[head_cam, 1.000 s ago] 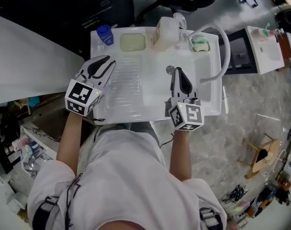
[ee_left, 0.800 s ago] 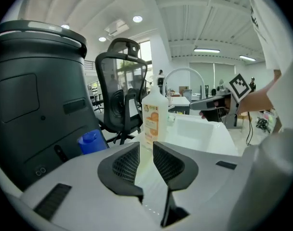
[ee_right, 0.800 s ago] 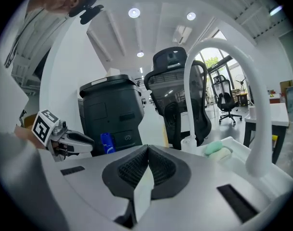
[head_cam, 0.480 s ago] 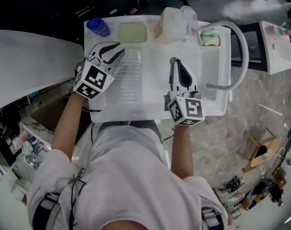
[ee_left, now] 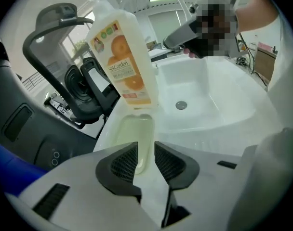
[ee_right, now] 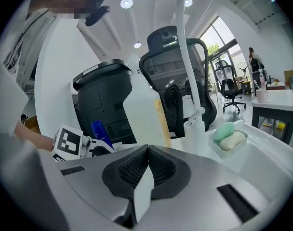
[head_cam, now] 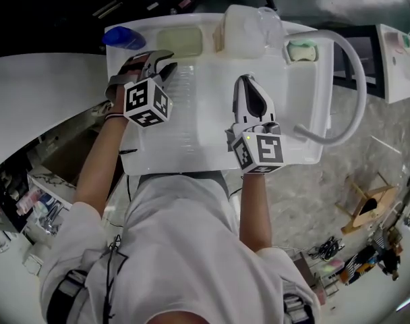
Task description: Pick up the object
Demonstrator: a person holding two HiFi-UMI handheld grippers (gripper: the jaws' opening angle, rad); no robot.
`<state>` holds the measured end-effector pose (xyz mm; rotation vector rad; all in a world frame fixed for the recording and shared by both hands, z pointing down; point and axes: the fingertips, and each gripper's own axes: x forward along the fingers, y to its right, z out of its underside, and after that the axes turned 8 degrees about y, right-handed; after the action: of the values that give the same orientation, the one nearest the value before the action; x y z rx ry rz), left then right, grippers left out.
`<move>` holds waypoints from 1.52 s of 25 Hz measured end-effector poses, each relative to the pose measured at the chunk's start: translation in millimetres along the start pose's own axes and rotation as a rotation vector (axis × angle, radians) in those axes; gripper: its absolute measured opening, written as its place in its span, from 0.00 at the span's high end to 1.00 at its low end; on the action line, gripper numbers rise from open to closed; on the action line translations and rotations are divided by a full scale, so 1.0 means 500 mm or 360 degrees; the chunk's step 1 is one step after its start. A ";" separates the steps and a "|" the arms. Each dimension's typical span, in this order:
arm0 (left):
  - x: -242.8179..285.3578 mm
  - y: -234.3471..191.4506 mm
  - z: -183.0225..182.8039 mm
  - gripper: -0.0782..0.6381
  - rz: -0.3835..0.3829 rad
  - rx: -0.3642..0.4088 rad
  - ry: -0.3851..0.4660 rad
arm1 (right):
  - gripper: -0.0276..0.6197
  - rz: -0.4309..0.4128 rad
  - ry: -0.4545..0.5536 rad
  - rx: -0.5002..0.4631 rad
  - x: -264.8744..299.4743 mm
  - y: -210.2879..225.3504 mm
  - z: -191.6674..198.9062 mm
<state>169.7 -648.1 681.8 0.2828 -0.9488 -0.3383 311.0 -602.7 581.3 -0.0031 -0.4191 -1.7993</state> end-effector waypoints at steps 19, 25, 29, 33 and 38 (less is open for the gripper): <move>0.059 0.002 0.011 0.79 0.0021 0.0248 -0.0124 | 0.95 -0.0004 -0.0035 0.0048 0.017 0.020 0.019; 0.022 0.011 -0.020 0.80 -0.0002 0.0119 -0.0016 | 0.95 -0.0007 -0.0006 0.0039 -0.010 -0.007 0.010; -0.024 0.020 -0.049 0.80 -0.0044 0.0042 0.0075 | 0.95 -0.0001 0.0007 0.0032 -0.043 -0.031 0.008; -0.081 0.026 -0.082 0.80 -0.0090 0.0009 0.0158 | 0.95 0.0021 0.0032 0.0032 -0.080 -0.053 -0.007; -0.151 0.039 -0.093 0.80 -0.0150 -0.0045 0.0238 | 0.95 0.0030 0.0085 -0.0001 -0.123 -0.092 -0.022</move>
<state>170.7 -596.0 607.5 0.3232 -0.7847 -0.4107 287.2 -538.6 544.5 0.0405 -0.3792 -1.7772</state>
